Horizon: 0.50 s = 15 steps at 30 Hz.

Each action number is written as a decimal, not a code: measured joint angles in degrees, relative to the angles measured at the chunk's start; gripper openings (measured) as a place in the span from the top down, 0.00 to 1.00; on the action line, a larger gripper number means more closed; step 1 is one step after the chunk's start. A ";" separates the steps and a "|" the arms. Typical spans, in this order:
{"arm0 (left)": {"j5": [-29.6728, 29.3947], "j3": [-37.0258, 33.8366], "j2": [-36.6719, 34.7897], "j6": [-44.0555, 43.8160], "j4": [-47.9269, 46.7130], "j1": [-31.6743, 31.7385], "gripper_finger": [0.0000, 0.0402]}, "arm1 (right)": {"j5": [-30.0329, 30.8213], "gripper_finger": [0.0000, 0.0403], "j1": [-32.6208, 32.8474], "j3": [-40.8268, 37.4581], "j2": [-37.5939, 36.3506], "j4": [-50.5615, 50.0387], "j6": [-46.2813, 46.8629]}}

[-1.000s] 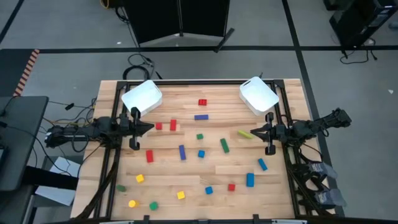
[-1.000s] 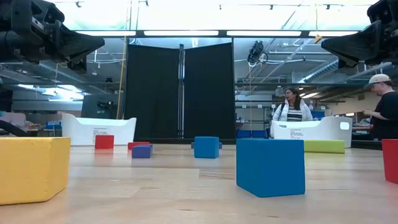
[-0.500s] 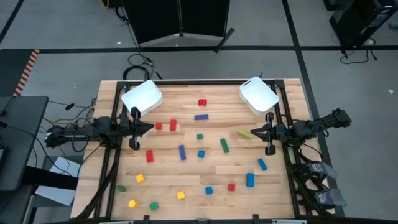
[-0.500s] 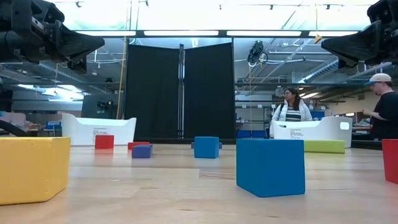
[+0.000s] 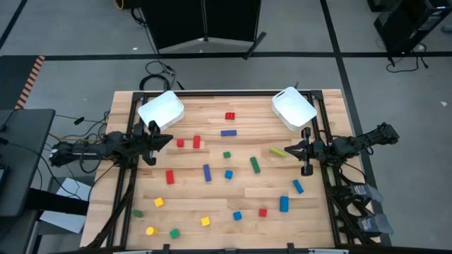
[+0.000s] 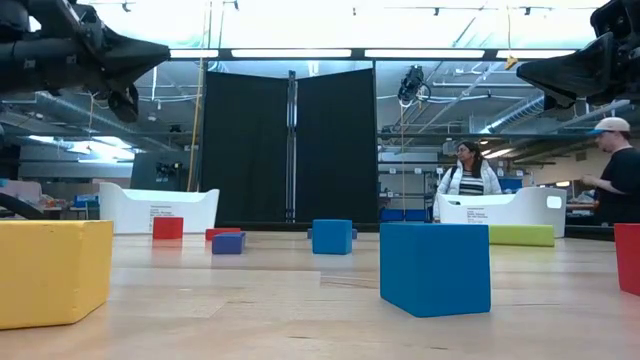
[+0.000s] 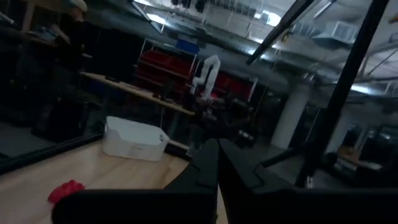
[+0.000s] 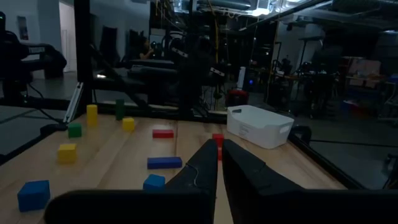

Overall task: Sort blocks by size
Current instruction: Put the small red block into the right white bin

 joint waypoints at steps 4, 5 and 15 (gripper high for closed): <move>-4.19 3.80 6.68 1.36 -6.98 0.18 0.96 | 0.00 0.91 0.00 0.01 0.01 0.02 -0.03; -5.67 5.47 8.92 1.23 -10.32 0.30 0.94 | 0.00 0.91 0.00 0.01 -0.01 0.04 -0.07; -11.18 30.47 41.86 4.44 -51.74 3.08 0.57 | 0.02 0.91 -0.02 0.01 -0.01 8.79 0.18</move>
